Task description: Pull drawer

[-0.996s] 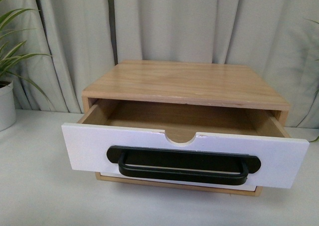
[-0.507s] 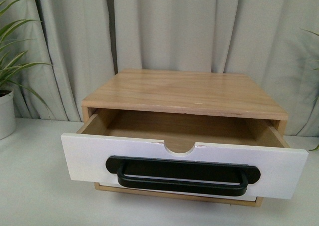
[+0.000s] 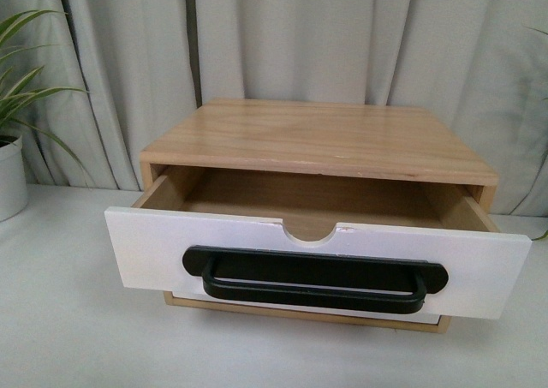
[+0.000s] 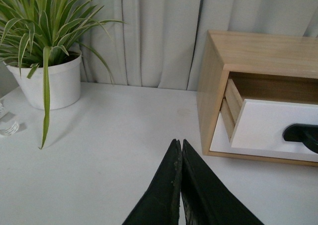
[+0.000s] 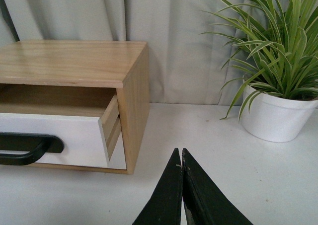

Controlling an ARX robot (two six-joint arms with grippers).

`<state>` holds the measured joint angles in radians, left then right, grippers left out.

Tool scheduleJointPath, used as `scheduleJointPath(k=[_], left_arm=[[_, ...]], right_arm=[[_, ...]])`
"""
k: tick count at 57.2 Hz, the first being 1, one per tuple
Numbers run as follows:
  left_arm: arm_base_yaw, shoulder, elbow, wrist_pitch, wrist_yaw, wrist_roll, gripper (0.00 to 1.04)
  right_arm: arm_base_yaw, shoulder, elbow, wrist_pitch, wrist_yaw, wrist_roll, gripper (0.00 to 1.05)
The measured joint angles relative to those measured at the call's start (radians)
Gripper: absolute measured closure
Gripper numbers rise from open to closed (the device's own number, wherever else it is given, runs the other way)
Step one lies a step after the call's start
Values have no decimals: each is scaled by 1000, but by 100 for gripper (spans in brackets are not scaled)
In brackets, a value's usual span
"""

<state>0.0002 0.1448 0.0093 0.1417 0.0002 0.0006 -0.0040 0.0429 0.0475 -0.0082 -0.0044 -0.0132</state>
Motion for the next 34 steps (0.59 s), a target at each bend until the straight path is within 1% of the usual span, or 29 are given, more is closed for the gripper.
scheduleJointPath(k=[3, 5, 22, 23, 24, 26, 27, 28, 29, 33, 34], left_arm=[[0, -71, 0, -96, 2, 0, 101], [0, -114, 0, -130, 0, 0, 101], [0, -140, 0, -141, 0, -2, 101], [0, -140, 0, -141, 0, -3, 98], [0, -140, 0, -141, 0, -2, 97], [0, -140, 0, -141, 0, -2, 86], [0, -140, 0, -141, 0, -2, 81], [0, -140, 0, -141, 0, -3, 77], [0, -140, 0, -141, 0, -3, 73], [0, -140, 0, -141, 0, -3, 61], [0, -140, 0, -141, 0, -3, 57]], right_arm=[[0, -18, -14, 5, 1, 0, 103], [0, -27, -28, 5, 3, 0, 103], [0, -39, -41, 5, 3, 0, 103], [0, -39, -41, 5, 2, 0, 103], [0, -39, -41, 5, 3, 0, 101], [0, -39, -41, 5, 2, 0, 91], [0, -39, -41, 5, 3, 0, 87], [0, -39, -41, 5, 2, 0, 82], [0, -39, -41, 5, 2, 0, 80], [0, -39, -41, 5, 3, 0, 66], [0, -39, -41, 5, 3, 0, 64]])
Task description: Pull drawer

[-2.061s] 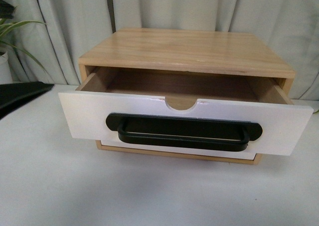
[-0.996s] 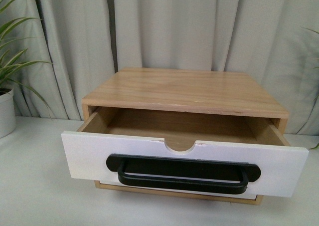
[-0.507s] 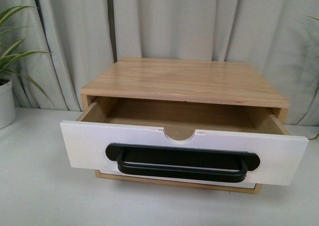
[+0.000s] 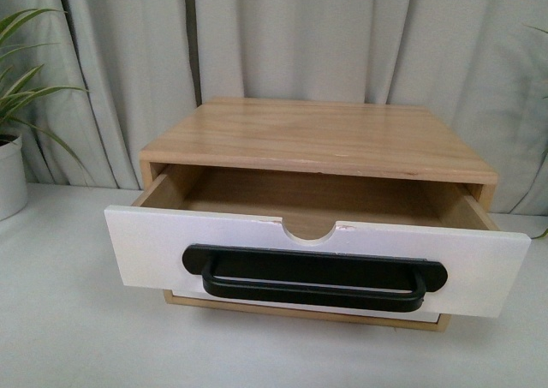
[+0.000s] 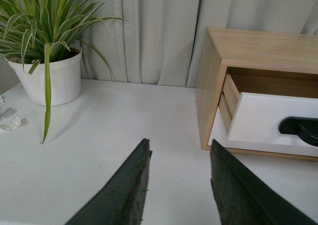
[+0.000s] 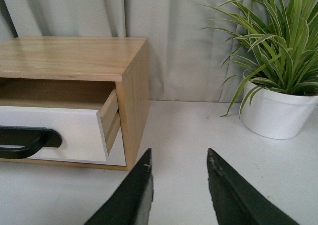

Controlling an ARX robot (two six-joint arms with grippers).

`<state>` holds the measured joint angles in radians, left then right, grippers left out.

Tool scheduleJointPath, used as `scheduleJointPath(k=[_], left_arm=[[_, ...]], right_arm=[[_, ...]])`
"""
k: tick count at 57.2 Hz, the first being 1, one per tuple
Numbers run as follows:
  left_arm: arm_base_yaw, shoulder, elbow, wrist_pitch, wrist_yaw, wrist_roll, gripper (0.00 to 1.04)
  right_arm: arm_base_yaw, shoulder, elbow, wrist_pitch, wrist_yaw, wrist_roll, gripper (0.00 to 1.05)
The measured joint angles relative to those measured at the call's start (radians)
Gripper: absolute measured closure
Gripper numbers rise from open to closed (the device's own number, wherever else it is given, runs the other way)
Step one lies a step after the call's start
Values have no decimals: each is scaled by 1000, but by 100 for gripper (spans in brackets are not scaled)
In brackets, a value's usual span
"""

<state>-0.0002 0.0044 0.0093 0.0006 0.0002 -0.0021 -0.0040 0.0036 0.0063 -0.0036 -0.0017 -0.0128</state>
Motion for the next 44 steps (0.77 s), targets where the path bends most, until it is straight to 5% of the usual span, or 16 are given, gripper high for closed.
scheduleJointPath(k=[15, 17, 44], left_arm=[[0, 0, 0, 0, 0, 0, 5], [0, 0, 0, 0, 0, 0, 5], [0, 0, 0, 0, 0, 0, 6]], right_arm=[[0, 0, 0, 0, 0, 0, 11], [0, 0, 0, 0, 0, 2, 7], [0, 0, 0, 0, 0, 2, 9]])
